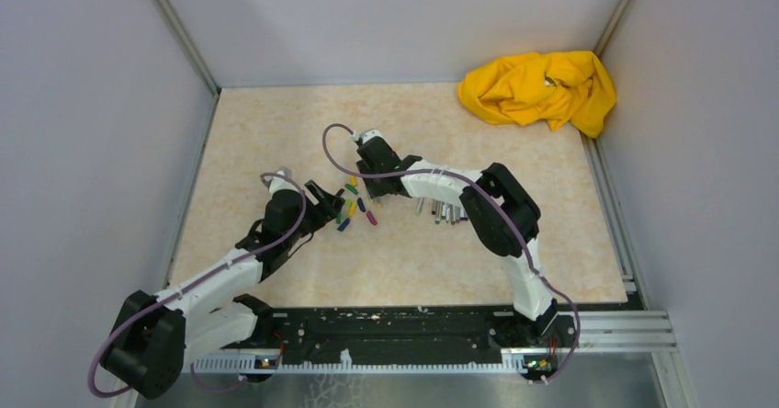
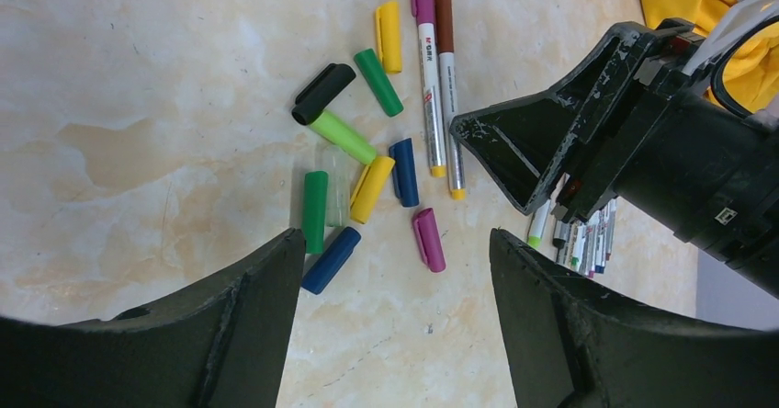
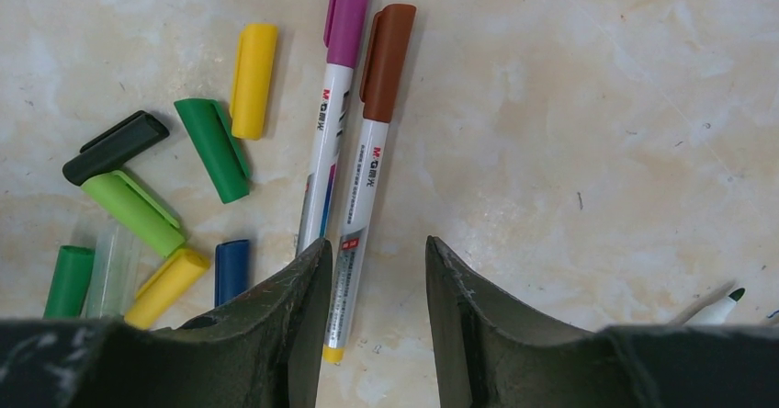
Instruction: Open the pen caps
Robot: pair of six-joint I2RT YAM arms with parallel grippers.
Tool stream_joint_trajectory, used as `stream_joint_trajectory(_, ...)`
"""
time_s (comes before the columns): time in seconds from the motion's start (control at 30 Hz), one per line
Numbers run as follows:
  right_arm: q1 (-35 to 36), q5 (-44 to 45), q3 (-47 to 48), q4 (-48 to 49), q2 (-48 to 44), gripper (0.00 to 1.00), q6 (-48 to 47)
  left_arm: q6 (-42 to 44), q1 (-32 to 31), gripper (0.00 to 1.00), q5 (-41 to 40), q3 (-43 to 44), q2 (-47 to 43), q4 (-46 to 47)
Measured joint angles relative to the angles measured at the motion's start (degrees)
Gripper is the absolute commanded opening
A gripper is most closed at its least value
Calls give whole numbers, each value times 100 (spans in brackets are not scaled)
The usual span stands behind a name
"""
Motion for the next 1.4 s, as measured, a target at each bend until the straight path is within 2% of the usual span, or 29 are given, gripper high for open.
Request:
stream_joint_trajectory(0.37, 9, 4, 85, -26, 208, 40, 2, -28, 0, 79, 4, -57, -2, 87)
stream_joint_trajectory(0.47, 9, 7, 103, -44, 227, 37, 4, -42, 0, 79, 7, -81, 0, 87)
stream_joint_trajectory(0.6, 9, 4, 107, -44, 234, 25, 11, -48, 0, 78, 9, -87, -2, 92)
stream_joint_trajectory(0.7, 13, 2, 144, -116, 240, 11, 24, -59, 0, 78, 13, -98, -2, 98)
stream_joint_trajectory(0.83, 24, 44, 133, -151, 238, 0, 74, -92, 0, 79, 42, -105, 0, 116)
stream_joint_trajectory(1.2, 31, 94, -1040, 310, -518, 0, 170, -247, 0, 83, 216, -107, 122, 280)
stream_joint_trajectory(1.4, 33, 42, -2031, 522, -1384, 0, 286, -442, 0, 83, 474, -107, 407, 597)
